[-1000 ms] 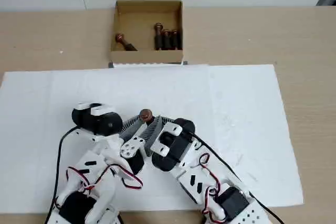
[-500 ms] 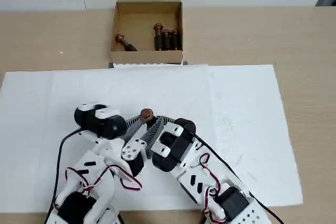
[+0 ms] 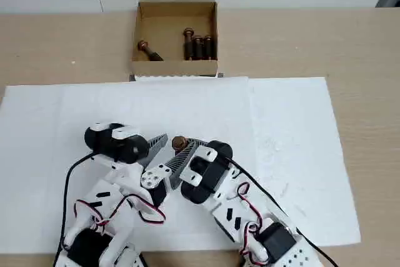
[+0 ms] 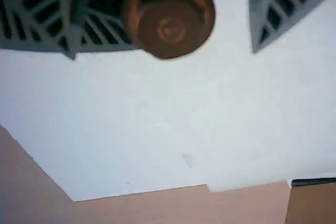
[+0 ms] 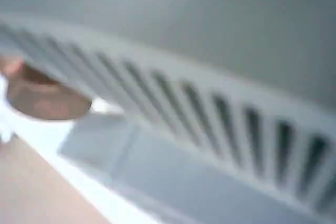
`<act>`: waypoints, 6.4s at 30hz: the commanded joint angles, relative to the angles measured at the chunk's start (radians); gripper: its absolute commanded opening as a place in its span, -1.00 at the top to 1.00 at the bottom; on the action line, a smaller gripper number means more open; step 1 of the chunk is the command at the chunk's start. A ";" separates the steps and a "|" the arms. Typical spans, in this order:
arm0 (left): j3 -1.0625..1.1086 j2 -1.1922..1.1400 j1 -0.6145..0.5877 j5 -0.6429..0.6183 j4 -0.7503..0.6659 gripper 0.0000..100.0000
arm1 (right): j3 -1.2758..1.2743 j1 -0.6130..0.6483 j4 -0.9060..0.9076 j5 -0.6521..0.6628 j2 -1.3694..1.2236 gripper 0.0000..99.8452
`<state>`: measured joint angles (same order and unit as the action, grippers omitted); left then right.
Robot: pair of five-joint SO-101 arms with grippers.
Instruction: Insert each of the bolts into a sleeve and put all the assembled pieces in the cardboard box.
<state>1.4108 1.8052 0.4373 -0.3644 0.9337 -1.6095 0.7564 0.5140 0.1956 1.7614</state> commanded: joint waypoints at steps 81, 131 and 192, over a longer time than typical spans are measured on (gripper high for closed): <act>0.269 0.011 -0.485 0.365 -0.041 0.99 | 2.659 -0.312 0.030 -0.029 -2.695 0.97; 0.269 0.011 -0.486 0.358 -0.041 0.99 | 3.284 -0.390 1.095 -0.138 -2.413 1.00; 0.269 0.011 -0.486 0.358 -0.041 0.99 | 0.230 -0.829 0.458 -0.212 -0.019 1.00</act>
<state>1.6855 1.8067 -0.0445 -0.0038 0.8938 -1.3088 -0.0660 0.9989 -0.0161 1.6556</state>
